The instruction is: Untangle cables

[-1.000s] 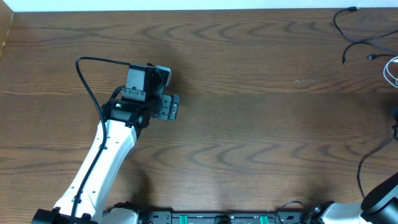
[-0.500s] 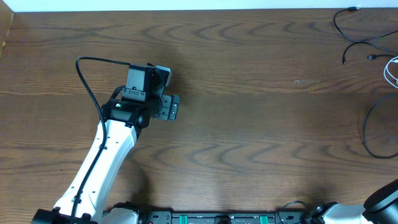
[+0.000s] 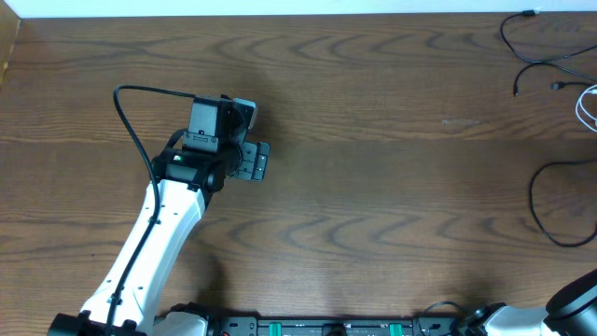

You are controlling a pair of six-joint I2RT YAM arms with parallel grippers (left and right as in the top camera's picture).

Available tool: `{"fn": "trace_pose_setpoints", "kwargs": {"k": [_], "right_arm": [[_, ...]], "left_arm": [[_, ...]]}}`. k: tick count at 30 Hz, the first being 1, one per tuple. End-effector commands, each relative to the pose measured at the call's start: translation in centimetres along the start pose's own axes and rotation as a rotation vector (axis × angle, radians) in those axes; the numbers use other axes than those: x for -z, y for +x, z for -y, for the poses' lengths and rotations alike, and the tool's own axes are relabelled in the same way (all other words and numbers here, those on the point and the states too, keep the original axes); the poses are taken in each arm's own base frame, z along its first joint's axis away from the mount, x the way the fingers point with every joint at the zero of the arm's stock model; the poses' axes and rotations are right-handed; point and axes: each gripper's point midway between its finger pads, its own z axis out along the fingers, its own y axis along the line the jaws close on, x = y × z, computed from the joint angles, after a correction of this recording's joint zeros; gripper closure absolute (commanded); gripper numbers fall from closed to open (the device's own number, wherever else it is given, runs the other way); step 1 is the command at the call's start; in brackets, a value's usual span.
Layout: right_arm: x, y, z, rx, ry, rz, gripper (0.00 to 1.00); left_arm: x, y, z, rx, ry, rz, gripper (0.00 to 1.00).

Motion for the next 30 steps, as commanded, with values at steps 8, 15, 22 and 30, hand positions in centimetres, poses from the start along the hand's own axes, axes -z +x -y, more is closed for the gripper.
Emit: {"fn": "trace_pose_setpoints", "kwargs": {"k": [8, 15, 22, 30], "right_arm": [[0.4, 2.6, 2.7, 0.009, 0.113, -0.11, 0.01], [1.1, 8.0, 2.5, 0.106, 0.1, -0.328, 0.01], [1.7, 14.1, -2.2, 0.235, -0.037, -0.5, 0.01], [4.1, 22.8, -8.9, 0.345, -0.177, -0.689, 0.01]], "left_arm": [[0.1, -0.3, -0.4, 0.008, -0.015, 0.004, 0.13], [0.1, -0.3, -0.4, 0.009, -0.015, 0.004, 0.13], [0.1, -0.3, -0.4, 0.009, -0.015, 0.004, 0.13], [0.1, -0.3, -0.4, 0.008, -0.015, 0.004, 0.13]]}}
